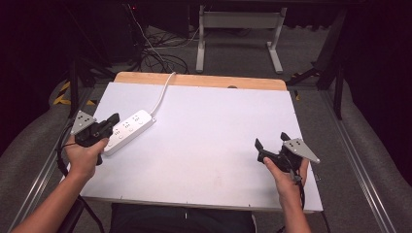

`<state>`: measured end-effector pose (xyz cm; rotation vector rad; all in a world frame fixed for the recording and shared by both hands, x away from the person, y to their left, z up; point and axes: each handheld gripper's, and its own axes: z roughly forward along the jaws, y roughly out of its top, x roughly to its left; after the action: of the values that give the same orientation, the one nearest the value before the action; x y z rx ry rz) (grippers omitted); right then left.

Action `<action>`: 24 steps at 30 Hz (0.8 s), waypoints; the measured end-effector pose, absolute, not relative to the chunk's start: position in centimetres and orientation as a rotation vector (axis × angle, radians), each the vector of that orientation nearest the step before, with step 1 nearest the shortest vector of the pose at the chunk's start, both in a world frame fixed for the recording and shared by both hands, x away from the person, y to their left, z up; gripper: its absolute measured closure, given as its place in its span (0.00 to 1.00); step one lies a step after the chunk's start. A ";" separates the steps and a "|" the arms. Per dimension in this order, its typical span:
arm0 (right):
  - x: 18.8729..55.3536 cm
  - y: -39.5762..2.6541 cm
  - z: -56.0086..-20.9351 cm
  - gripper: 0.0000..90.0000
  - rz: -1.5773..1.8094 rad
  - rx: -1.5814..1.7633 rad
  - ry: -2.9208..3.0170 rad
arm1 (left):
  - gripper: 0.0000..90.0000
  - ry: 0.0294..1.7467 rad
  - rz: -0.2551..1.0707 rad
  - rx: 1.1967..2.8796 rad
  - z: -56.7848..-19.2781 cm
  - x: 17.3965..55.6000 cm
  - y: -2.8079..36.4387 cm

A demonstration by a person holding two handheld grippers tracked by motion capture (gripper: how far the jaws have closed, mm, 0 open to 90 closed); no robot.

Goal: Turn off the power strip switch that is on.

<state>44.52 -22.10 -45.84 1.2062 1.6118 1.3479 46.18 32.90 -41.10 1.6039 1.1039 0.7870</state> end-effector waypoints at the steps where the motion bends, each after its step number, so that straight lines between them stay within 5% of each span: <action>1: 44.5 -22.2 -45.9 0.06 1.349 1.206 1.610 | 1.00 1.100 0.780 1.613 -41.0 46.3 33.0; 24: 44.6 -22.2 -45.9 0.06 1.337 1.201 1.620 | 1.00 1.137 0.693 1.858 -42.1 51.8 31.8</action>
<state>44.64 -22.17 -45.87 1.2011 1.6203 1.3365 51.78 31.79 -42.13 1.8577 1.1371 0.6932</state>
